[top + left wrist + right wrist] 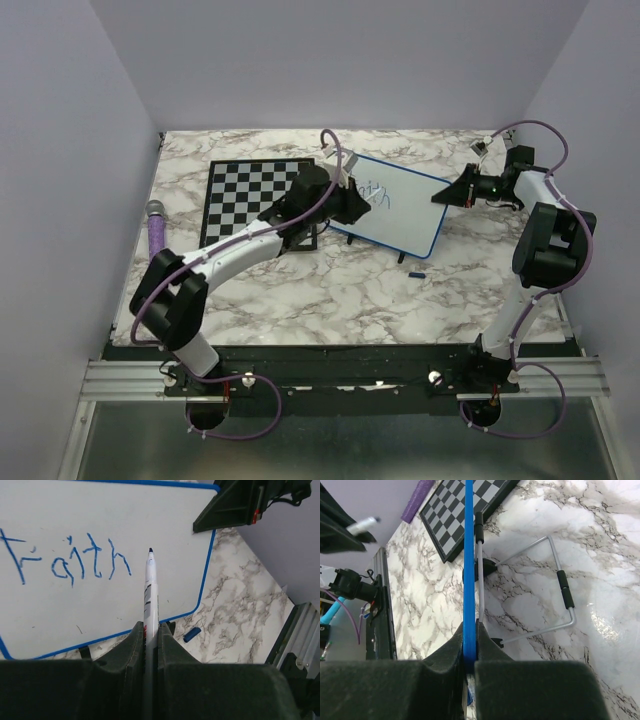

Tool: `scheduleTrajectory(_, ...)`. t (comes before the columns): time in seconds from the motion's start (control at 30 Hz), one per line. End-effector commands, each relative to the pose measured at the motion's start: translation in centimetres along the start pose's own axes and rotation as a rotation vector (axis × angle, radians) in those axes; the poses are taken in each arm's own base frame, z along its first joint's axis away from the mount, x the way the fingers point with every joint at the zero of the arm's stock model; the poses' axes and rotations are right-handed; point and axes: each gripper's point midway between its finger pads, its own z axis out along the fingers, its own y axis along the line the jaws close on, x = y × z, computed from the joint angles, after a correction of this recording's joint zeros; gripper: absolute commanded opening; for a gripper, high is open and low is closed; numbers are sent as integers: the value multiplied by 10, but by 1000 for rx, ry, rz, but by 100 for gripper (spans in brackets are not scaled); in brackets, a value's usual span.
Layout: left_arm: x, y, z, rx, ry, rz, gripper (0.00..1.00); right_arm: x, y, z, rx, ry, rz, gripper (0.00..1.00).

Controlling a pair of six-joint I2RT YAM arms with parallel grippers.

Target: Write a sentence on the whiteboard

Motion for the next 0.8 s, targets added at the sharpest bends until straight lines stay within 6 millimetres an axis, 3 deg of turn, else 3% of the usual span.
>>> scheduleTrajectory(0.0, -39, 4, -40, 9, -127, -1, 0, -10, -2, -1, 22, 10, -99, 1)
scheduleTrajectory(0.07, -42, 17, -51, -22, -142, -10, 0, -10, -2, -1, 20, 10, -99, 1)
scheduleTrajectory(0.23, -52, 26, -75, -47, -185, 0, 0, -9, -2, -1, 21, 12, -99, 1)
scheduleTrajectory(0.77, -14, 26, -75, 24, -155, -26, 0, -10, -1, -1, 21, 13, -102, 1)
